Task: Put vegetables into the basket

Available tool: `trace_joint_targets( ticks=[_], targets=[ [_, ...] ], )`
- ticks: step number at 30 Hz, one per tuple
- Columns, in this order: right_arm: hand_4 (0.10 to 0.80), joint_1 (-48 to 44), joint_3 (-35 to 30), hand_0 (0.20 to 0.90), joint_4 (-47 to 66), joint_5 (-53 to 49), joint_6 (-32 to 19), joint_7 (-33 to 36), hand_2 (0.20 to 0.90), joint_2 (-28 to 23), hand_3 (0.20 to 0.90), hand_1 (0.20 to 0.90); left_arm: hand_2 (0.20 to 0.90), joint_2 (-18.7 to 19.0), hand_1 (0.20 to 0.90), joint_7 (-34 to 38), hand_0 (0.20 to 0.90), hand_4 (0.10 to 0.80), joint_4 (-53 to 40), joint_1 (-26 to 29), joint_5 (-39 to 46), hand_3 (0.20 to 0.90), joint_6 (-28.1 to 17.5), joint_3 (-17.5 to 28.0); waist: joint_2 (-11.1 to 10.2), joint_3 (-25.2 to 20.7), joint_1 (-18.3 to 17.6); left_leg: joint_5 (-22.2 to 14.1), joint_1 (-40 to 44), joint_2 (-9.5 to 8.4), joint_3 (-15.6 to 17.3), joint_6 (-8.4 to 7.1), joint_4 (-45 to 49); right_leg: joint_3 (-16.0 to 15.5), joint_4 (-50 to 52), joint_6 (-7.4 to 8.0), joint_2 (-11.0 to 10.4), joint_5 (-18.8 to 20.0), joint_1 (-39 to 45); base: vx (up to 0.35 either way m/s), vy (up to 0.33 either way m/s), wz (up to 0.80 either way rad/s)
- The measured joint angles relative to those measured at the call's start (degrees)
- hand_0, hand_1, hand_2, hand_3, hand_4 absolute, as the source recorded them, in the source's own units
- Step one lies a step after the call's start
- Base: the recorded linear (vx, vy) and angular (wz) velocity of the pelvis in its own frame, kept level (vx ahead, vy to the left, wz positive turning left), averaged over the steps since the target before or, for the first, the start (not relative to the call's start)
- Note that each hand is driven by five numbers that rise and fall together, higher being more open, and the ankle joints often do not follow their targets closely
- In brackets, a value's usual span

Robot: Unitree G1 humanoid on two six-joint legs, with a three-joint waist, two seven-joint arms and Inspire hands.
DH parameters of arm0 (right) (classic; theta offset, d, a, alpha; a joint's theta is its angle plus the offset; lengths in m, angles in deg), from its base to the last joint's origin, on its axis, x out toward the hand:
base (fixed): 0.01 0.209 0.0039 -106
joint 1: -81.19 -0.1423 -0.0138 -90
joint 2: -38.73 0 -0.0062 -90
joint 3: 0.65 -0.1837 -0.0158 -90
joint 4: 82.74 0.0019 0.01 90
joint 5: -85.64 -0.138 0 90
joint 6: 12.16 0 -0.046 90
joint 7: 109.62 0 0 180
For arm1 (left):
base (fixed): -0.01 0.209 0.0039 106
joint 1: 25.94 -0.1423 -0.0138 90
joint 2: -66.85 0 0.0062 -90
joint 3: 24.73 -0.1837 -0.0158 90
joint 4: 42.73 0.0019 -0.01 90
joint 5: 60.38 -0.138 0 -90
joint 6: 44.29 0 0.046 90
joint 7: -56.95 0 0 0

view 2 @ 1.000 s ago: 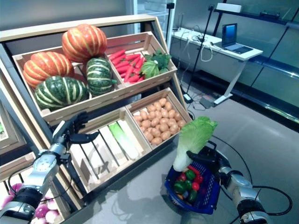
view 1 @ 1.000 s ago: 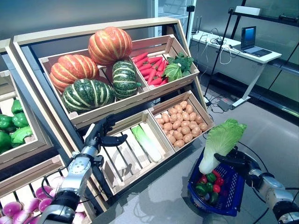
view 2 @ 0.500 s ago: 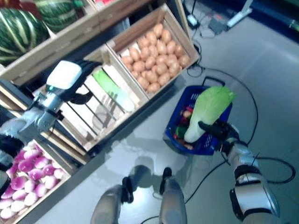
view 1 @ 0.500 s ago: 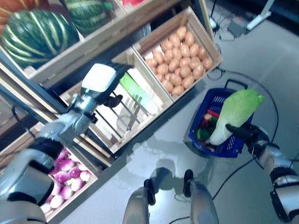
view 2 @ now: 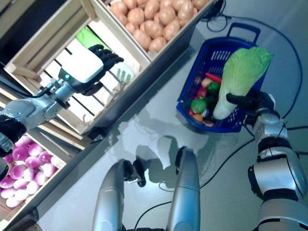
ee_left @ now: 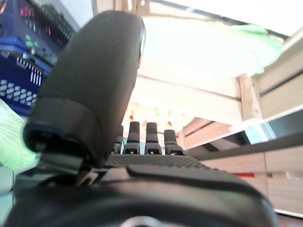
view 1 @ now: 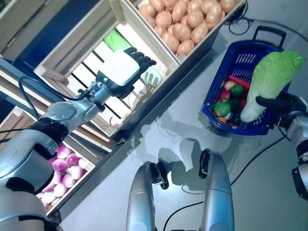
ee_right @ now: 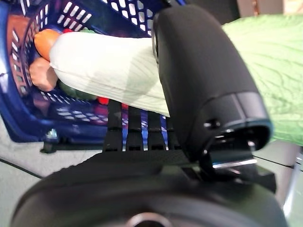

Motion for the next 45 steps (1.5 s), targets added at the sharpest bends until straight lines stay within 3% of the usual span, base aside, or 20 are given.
trace_joint_targets(
  ticks=[4, 5, 17, 29, 45],
  targets=[
    [0.4, -3.57, 4.67, 0.3, -0.84, 1.71, 1.64, -0.03, 0.3, -1.44, 0.3, 0.3, 0.9, 0.02, 0.9, -0.4, 0.9, 0.8, -0.18, 2.27, 0.08, 0.9, 1.92, -2.5, 1.49, 0.34, 0.21, -0.33, -5.49, 0.74, -0.82, 0.03, 4.21, 0.62, 3.88, -0.2, 0.17, -0.6, -5.37, -0.048, 0.0, 0.06],
    [0.8, -4.23, 5.46, 0.9, -0.91, 1.7, 2.09, -0.02, 0.9, -1.47, 0.9, 0.9, 0.9, 0.02, 0.9, -0.55, 0.9, 0.8, -0.04, 3.15, 0.11, 0.9, 2.74, -2.97, 1.52, 0.35, 0.23, -0.4, -7.09, 0.91, -1.05, -0.01, 5.25, 0.64, 4.83, -0.33, 0.16, -0.65, -6.93, -0.023, -0.012, 0.04],
    [0.8, -9.81, 6.4, 0.9, -1.14, -1.15, 3.3, 0.16, 0.9, -1.43, 0.9, 0.9, 0.9, -0.15, 0.9, 2.47, 0.9, 0.8, 1.9, 7.91, 0.54, 0.9, 7.83, -3.95, 1.83, 0.46, 0.84, -1.51, -16.53, 2.04, -3.14, -0.31, 12.18, 0.02, 10.67, -2.12, 0.17, -1.33, -15.32, 0.0, -0.007, 0.02],
    [0.8, -9.78, 8.26, 0.9, 0.19, -1.2, 2.78, -1.71, 0.9, -1.38, 0.9, 0.9, 0.9, -0.61, 0.9, 6.65, 0.9, 0.8, 7.43, 8.88, 0.9, 0.9, 13.05, -3.77, 1.64, 0.43, 1.52, -3.14, -20.14, 3.87, -4.16, -0.06, 15.65, -0.7, 12.17, -2.34, 1.27, -1.42, -18.12, 0.025, 0.008, -0.05],
    [0.8, 3.02, 7.46, 0.9, 23.48, -3.18, -2.64, -5.05, 0.9, -2.35, 0.9, 0.9, 0.9, -0.48, 0.9, 3.73, 0.9, 0.8, 6.79, 12.03, 1.07, 0.9, 18.06, -3.37, -2.67, 0.75, -1.42, -6.82, -29.16, 7.02, -5.19, 1.23, 24.64, -0.38, 17.56, -2.24, 2.96, -1.31, -26.56, 0.012, 0.025, -0.09]
  ],
)
